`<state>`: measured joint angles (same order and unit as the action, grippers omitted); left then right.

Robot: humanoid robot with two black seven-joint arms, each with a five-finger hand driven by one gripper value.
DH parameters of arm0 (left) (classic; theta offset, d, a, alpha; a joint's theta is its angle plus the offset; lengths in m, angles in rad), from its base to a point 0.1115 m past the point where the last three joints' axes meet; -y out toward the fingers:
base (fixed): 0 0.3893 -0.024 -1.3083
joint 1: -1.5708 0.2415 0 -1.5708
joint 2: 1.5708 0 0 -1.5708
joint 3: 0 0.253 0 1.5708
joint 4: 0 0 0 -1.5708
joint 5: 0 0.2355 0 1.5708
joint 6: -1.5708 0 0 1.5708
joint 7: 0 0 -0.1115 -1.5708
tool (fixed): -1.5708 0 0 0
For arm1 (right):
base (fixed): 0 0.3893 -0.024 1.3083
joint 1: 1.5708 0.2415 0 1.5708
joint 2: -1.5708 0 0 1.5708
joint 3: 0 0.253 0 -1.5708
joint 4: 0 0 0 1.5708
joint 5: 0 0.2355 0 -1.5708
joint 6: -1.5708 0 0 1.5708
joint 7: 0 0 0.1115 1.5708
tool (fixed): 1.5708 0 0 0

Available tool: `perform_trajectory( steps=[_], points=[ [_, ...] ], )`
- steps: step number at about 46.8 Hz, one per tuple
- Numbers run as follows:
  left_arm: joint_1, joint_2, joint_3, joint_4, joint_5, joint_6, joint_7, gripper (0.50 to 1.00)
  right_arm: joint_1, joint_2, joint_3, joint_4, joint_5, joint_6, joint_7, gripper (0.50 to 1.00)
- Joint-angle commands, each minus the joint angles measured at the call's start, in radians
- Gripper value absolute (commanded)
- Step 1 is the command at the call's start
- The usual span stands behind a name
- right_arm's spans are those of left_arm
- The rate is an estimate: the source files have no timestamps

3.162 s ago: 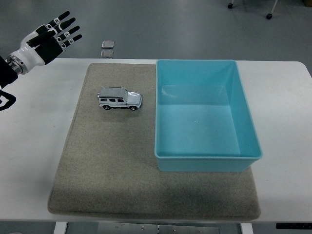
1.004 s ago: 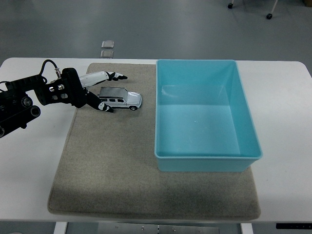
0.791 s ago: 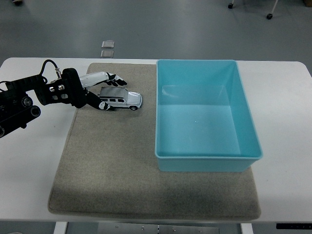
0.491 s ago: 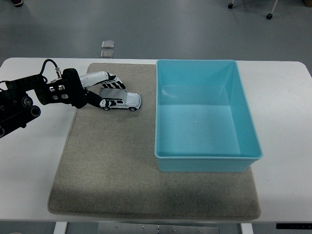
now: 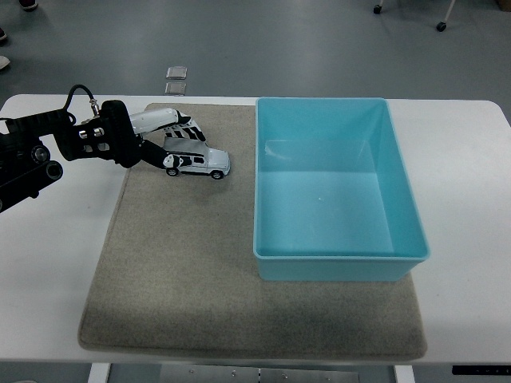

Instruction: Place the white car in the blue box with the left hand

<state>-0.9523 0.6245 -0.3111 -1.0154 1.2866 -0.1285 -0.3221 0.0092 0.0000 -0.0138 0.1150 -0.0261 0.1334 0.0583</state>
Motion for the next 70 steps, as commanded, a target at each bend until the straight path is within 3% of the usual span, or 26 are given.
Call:
perform_trajectory(
  steps=[1, 7, 29, 42, 58, 70],
  points=[
    [-0.022, 0.03, -0.003, -0.005, -0.012, -0.025, 0.0, 0.5, 0.0, 0.0, 0.0, 0.0, 0.0, 0.0, 0.0, 0.936],
    [-0.049, 0.063, -0.014, -0.02, -0.018, -0.059, 0.0, 0.5, 0.0, 0.0, 0.0, 0.0, 0.0, 0.0, 0.0, 0.936],
    [-0.177, 0.15, -0.017, -0.08, -0.098, -0.099, -0.002, 0.5, 0.0, 0.0, 0.0, 0.0, 0.0, 0.0, 0.0, 0.936],
    [-0.276, 0.135, -0.014, -0.083, -0.121, -0.143, 0.0, 0.5, 0.0, 0.0, 0.0, 0.0, 0.0, 0.0, 0.0, 0.936],
    [-0.319, -0.106, 0.0, -0.063, -0.107, -0.145, 0.008, 0.5, 0.0, 0.0, 0.0, 0.0, 0.0, 0.0, 0.0, 0.936],
    [-0.304, -0.273, 0.003, -0.008, -0.095, -0.137, 0.087, 0.5, 0.0, 0.0, 0.0, 0.0, 0.0, 0.0, 0.0, 0.936]
  ],
)
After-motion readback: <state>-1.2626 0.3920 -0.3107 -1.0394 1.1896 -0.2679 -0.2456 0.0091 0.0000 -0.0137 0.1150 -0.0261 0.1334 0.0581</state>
